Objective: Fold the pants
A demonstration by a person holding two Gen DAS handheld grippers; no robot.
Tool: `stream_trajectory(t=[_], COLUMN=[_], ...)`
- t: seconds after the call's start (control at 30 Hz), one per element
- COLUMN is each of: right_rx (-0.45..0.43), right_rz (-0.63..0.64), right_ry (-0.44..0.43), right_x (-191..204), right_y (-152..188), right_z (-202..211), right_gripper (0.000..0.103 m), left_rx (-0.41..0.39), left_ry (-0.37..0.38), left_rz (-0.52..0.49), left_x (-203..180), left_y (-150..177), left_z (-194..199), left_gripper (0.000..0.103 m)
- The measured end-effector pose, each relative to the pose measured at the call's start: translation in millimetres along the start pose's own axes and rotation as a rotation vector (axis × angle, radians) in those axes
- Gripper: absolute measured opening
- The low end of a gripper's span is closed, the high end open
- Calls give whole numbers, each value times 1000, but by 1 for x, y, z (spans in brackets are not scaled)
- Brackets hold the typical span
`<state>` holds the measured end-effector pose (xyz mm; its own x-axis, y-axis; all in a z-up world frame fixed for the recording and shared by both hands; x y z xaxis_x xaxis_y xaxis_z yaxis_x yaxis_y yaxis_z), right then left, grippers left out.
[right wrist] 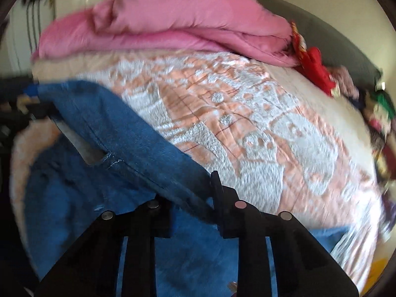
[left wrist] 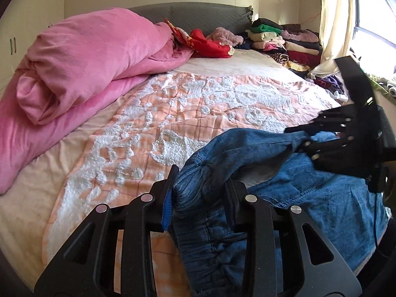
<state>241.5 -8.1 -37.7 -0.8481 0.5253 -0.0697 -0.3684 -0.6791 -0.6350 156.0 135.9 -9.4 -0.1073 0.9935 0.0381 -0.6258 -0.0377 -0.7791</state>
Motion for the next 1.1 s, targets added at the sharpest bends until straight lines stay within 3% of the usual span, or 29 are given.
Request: stream_trajectory(t=[0.23,0.37,0.53,0.87,1.1], right_rx=[-120,-144,-136,-61,-7], right_rz=[-110,-102,-84,-99,-102], right_ry=[-113,-154,-174,-204,-215], right_x=[20,45,84,126,150], right_y=[20,38,66,114,135], right_z=[61,85,106,94,77], right_gripper=[21,21,21,21,21], left_rx=[-21,-31,0,106,179], left_ry=[27,56,61,75,23], left_rz=[17,37,-8,-46,-87], left_x=[2,4,-1,-7,-10], left_y=[6,12,32,78,98], left_z=[27,46,61,66,55], left_gripper=[27,27,30,30,40])
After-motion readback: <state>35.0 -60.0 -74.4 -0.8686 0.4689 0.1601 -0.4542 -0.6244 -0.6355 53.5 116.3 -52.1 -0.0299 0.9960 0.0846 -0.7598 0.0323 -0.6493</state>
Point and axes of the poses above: each gripper's, at about its wrist camera, not at the fingertips, and z roughly against the way its jaws point, x to its left, y to its underside, the point moved 3 cm from there along -z, roughly the way its jaws point, and after that the axes turned 5 degrees about -y, right-handed, at the moved point
